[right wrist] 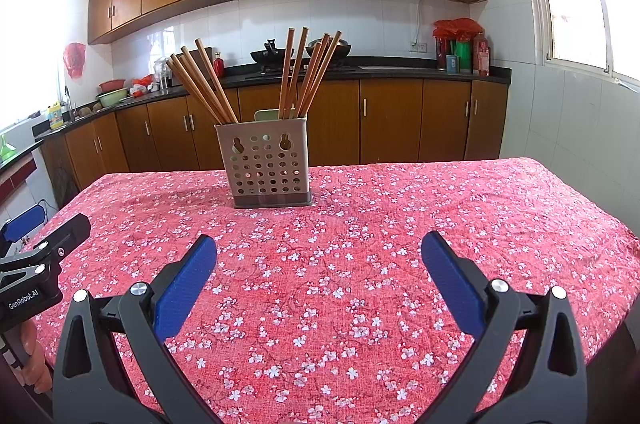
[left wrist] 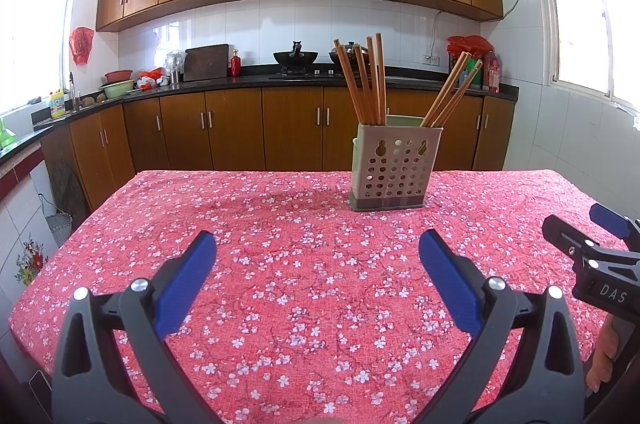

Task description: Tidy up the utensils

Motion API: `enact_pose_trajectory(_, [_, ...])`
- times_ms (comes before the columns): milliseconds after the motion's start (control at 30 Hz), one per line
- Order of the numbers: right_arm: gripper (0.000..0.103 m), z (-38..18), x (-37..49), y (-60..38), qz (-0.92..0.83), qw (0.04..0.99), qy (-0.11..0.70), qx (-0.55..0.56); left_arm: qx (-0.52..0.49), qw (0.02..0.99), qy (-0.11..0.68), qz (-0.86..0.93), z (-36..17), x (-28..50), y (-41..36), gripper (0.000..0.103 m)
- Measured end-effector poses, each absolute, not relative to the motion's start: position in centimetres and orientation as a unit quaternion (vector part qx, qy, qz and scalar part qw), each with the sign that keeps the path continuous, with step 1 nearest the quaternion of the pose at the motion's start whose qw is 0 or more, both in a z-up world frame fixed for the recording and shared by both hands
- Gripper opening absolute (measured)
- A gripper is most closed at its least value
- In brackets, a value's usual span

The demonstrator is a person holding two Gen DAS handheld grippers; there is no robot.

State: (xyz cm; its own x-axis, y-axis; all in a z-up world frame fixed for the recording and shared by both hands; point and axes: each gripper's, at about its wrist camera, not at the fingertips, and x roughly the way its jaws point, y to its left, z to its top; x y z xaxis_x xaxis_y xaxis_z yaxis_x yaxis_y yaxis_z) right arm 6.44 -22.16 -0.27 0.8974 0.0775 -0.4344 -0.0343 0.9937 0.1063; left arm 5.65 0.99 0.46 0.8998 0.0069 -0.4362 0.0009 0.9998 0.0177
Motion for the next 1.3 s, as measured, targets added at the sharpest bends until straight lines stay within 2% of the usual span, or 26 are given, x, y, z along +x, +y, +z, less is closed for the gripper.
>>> enact_pose_trajectory(1300, [0.101, -0.45, 6.52, -21.67, 0.024, 0.972, 0.227, 0.052, 0.011, 0.975, 0.224, 0.000, 0.39, 5.76, 0.83, 0.099])
